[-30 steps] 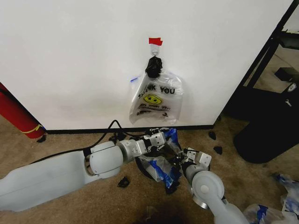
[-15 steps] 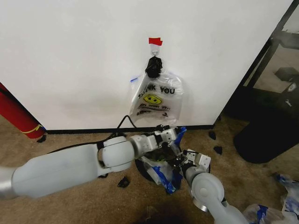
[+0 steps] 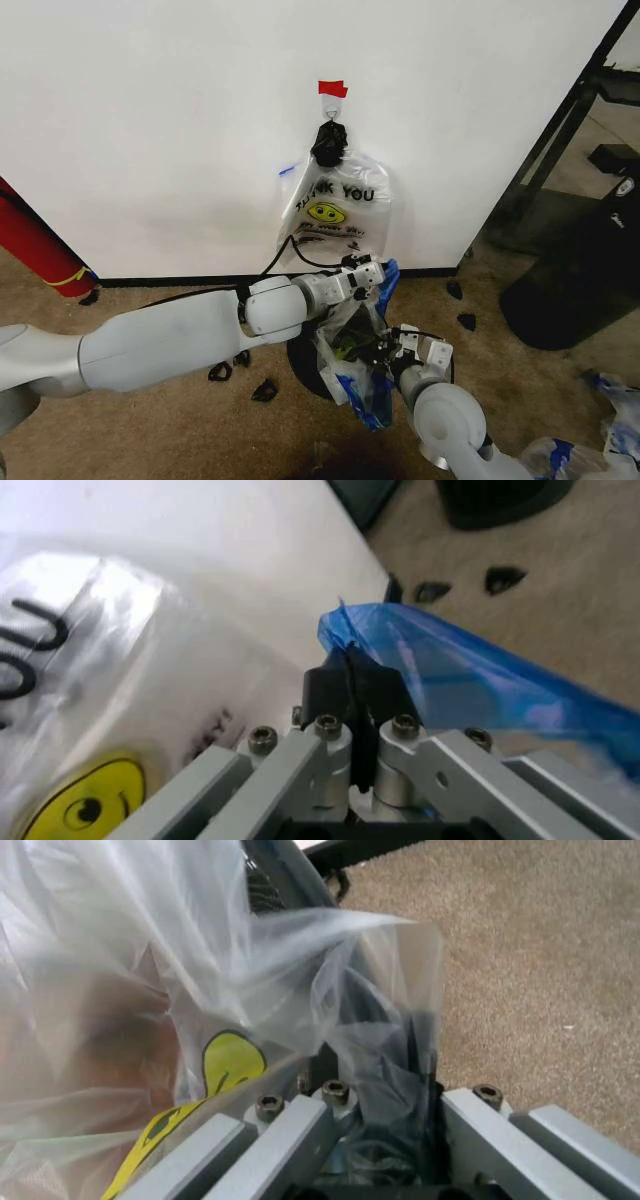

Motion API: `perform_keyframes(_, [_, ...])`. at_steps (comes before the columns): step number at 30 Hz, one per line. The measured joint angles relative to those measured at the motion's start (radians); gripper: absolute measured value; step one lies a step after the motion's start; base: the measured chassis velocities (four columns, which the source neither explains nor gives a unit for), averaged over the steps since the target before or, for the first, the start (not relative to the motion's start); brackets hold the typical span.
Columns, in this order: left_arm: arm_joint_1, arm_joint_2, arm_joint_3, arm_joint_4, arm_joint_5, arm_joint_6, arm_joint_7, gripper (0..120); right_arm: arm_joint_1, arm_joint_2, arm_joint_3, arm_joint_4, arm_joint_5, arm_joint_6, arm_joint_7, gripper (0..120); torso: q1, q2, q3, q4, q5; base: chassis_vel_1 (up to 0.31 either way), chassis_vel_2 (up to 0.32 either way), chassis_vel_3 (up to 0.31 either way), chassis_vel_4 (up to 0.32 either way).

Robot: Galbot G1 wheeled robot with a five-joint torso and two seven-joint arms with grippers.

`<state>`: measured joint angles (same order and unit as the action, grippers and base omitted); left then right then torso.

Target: Pick up the garbage bag from the wall and place it over the trash bin.

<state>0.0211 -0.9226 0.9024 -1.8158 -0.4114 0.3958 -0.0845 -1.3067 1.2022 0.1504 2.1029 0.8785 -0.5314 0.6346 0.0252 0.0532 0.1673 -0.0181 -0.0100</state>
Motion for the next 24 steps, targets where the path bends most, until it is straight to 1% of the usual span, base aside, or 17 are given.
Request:
perform_keyframes(5, [-0.01,-0.011,0.003,0.048,0.01,0.026,0.001,0,-0.016,-0.005,-0.001,0.012,-0.014,0.006,-0.015,0,0.0,0.0,0.0,0.0001,0.0,0.0,0.0,0.0,0.0])
perform_keyframes(7, [-0.007,-0.015,0.003,0.082,0.018,0.027,0.001,0,-0.022,-0.009,0.002,0.016,-0.015,0.012,-0.023,0,0.0,0.0,0.0,0.0,0.0,0.0,0.0,0.0,0.0])
perform_keyframes(9, [-0.003,-0.016,0.003,0.098,0.02,0.026,0.002,0,-0.025,-0.011,0.005,0.018,-0.016,0.016,-0.027,0,0.0,0.0,0.0,0.0,0.0,0.0,0.0,0.0,0.0])
perform_keyframes(14, [0.008,0.004,0.002,0.153,0.02,0.017,0.018,0,-0.041,-0.019,0.011,0.036,-0.018,0.028,-0.035,0,0.0,0.0,0.0,0.0,-0.0001,0.0,0.0,0.0,0.0])
perform_keyframes(18, [0.013,0.028,0.002,0.155,0.019,0.014,0.031,0,-0.04,-0.021,0.014,0.042,-0.017,0.031,-0.035,0,0.0,0.0,0.0,0.0,-0.0001,0.0,0.0,0.0,0.0])
perform_keyframes(24, [0.016,0.069,0.0,0.125,0.019,0.02,0.051,0,-0.031,-0.021,0.014,0.042,-0.009,0.034,-0.028,0,0.0,0.0,0.0,0.0001,-0.0001,0.0,0.0,0.0,0.0])
